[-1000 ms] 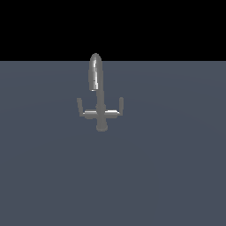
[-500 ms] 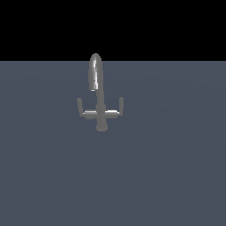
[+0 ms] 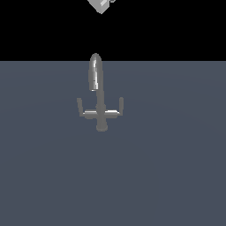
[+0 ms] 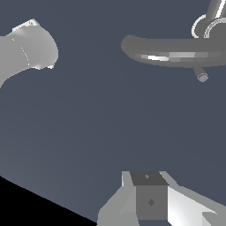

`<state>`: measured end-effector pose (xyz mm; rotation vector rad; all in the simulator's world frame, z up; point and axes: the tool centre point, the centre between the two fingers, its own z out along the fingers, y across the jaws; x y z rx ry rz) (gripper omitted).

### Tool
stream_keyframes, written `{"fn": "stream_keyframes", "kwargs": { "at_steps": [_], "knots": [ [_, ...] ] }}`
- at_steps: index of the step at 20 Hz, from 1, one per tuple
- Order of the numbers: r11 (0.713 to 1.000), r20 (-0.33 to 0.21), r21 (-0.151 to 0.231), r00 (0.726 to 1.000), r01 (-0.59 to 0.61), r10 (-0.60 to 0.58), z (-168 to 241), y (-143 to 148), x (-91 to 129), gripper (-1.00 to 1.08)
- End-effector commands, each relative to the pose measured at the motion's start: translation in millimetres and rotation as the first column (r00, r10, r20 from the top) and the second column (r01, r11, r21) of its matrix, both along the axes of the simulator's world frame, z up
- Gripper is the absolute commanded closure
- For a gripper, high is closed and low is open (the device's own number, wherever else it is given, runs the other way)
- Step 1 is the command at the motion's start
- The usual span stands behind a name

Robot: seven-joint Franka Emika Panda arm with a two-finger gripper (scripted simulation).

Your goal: Turn on the faucet by rotating a designated handle.

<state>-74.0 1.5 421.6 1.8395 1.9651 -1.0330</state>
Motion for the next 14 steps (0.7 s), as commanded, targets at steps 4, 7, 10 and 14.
{"fn": "stream_keyframes", "kwargs": {
  "at_steps": [4,7,10,14],
  "knots": [
    [0.991,-0.133,-0.022,0.983,-0.134,0.13,-15,7,20,1.08],
    [0.979,-0.207,-0.026,0.959,-0.203,0.194,-24,11,30,1.08],
    [0.963,-0.281,-0.024,0.926,-0.269,0.252,-33,16,40,1.08],
    [0.936,-0.378,-0.012,0.868,-0.352,0.321,-46,23,53,1.08]
  ]
}}
